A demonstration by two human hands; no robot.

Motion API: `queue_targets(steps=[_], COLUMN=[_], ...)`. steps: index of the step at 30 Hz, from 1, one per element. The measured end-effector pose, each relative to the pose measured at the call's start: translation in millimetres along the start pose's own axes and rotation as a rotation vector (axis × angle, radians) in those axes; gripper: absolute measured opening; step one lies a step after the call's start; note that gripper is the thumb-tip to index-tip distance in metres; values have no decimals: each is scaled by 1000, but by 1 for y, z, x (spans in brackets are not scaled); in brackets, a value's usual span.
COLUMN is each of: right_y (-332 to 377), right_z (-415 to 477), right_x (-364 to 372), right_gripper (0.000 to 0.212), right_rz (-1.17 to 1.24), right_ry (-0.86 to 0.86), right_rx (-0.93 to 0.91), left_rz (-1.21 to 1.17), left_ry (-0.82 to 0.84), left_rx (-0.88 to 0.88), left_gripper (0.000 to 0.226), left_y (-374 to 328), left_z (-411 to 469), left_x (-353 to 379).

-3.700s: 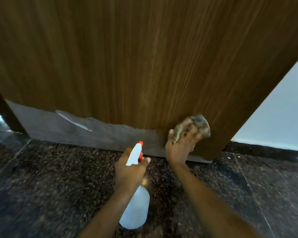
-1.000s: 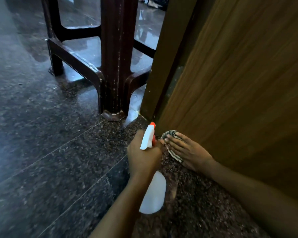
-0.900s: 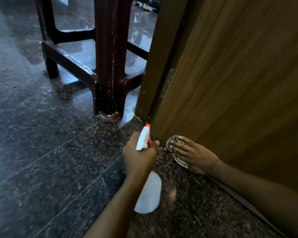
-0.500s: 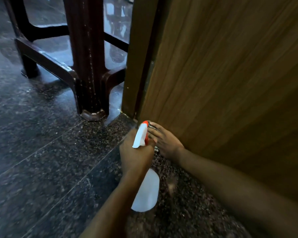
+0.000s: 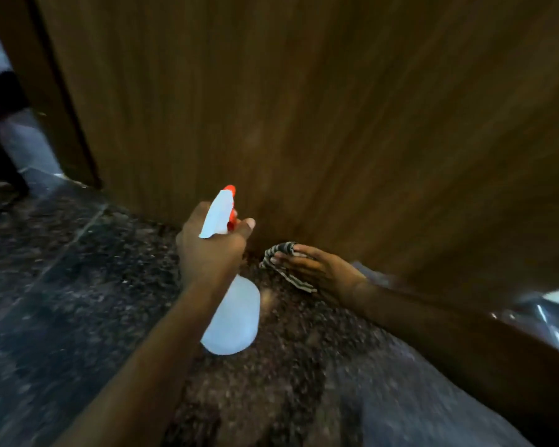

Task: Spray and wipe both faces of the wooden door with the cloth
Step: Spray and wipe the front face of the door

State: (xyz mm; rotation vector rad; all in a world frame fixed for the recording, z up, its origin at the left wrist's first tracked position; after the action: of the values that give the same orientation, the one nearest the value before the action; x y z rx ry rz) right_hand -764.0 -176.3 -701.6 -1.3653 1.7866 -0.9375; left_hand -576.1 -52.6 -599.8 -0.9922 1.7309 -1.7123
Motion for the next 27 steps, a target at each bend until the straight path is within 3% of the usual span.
queue_targets(steps=[4, 6, 8, 12, 14, 16, 19, 22, 24, 27], right_y=[59, 83, 107, 118, 122, 115, 42, 34, 36, 80], right_z=[-100, -154, -196, -246, -235, -186, -116, -71, -83, -127], right_x=[43, 51, 56, 58, 51, 45, 28, 1, -3, 10], right_gripper=[68, 64, 73, 80, 79, 66, 56, 55, 55, 64], right_rz=[167, 276, 302, 435, 411, 296, 286, 213, 310, 662], right_ry=[58, 137, 254, 386, 354, 243, 114, 35, -40, 178], right_rx=[22, 108, 135, 368, 344, 276, 503, 318, 569, 1026], left_rz=[25, 54, 43, 46, 41, 66, 113, 138, 163, 87], left_ry=[122, 191, 211, 252, 257, 278, 343, 359, 397, 447], left_rx=[-79, -95, -132, -129, -130, -99, -53, -43, -69, -78], left_gripper=[31, 40, 44, 46, 46, 43, 49, 56, 55, 50], left_y=[26, 34, 38, 41, 44, 45, 46, 55, 55, 43], left_z=[-43, -66, -86, -114, -122, -125, -122, -118, -119, -122], left_x=[42, 62, 76, 98, 100, 101, 109, 116, 127, 154])
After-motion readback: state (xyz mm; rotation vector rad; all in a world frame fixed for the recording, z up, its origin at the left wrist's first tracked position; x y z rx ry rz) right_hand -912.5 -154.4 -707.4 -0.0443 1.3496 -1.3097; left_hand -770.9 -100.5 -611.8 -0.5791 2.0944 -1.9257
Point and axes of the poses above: each hand's wrist, its own z-axis towards the middle knuckle, its own x-axis out of the palm, y = z × x, the point moved 6 cm from there along z, towards the middle knuckle, and after that the axes turned 13 degrees about -z, right-handed, at the moved point
